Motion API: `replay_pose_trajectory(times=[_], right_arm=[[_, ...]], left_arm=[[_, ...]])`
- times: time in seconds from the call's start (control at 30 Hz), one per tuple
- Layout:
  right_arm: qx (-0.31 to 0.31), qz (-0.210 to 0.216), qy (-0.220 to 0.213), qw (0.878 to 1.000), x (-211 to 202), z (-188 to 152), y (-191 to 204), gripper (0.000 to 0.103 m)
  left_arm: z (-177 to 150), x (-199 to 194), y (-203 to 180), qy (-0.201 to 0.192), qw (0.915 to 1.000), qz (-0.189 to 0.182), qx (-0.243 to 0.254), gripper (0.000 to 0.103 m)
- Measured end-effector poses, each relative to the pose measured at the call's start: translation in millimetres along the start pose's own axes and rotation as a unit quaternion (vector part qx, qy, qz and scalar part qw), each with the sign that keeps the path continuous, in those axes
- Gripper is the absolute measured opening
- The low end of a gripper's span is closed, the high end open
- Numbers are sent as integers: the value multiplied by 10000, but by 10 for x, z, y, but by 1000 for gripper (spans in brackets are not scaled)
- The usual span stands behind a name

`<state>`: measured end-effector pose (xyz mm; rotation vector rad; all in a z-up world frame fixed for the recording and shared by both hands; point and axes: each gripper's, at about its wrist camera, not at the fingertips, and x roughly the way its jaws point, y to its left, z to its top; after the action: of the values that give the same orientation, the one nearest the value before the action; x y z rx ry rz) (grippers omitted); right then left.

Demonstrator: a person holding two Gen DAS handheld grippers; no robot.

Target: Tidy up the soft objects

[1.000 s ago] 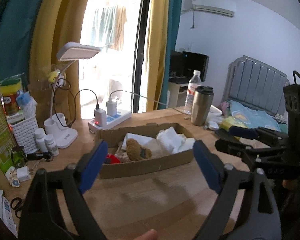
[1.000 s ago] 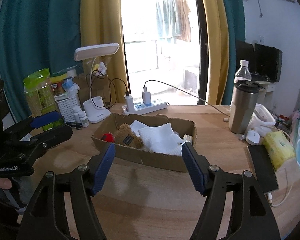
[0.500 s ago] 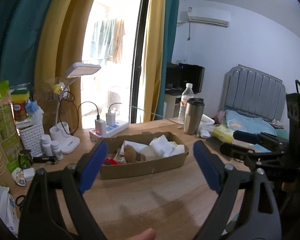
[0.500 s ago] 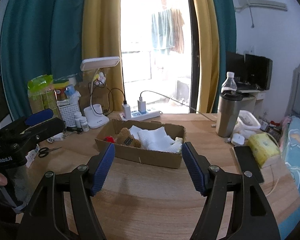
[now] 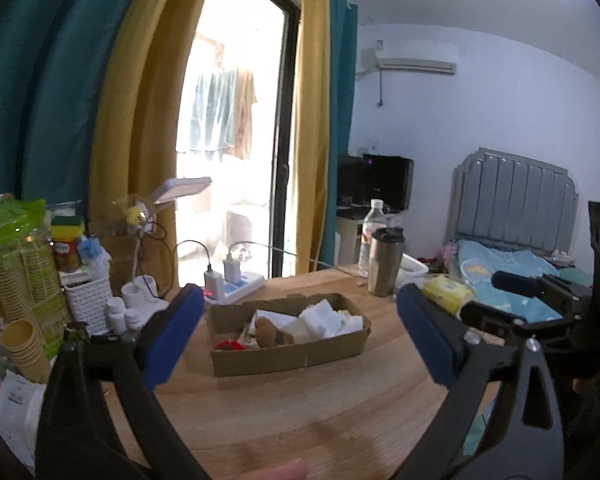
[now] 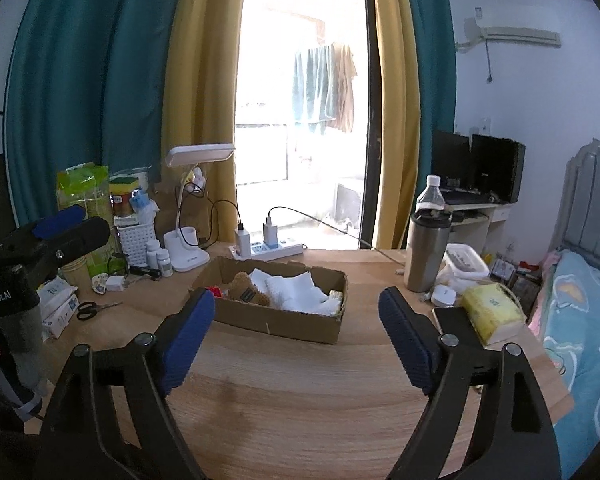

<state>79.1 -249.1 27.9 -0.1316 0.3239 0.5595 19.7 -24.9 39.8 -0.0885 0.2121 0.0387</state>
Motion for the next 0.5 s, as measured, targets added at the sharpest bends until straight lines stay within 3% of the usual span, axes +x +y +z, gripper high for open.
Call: replay_pose_trajectory(times=[0.5], right_arm=[[102,27,-86,9999,-66,18,-19,87]], left_arm=[[3,-90,-13,15,9999,97,29,98]])
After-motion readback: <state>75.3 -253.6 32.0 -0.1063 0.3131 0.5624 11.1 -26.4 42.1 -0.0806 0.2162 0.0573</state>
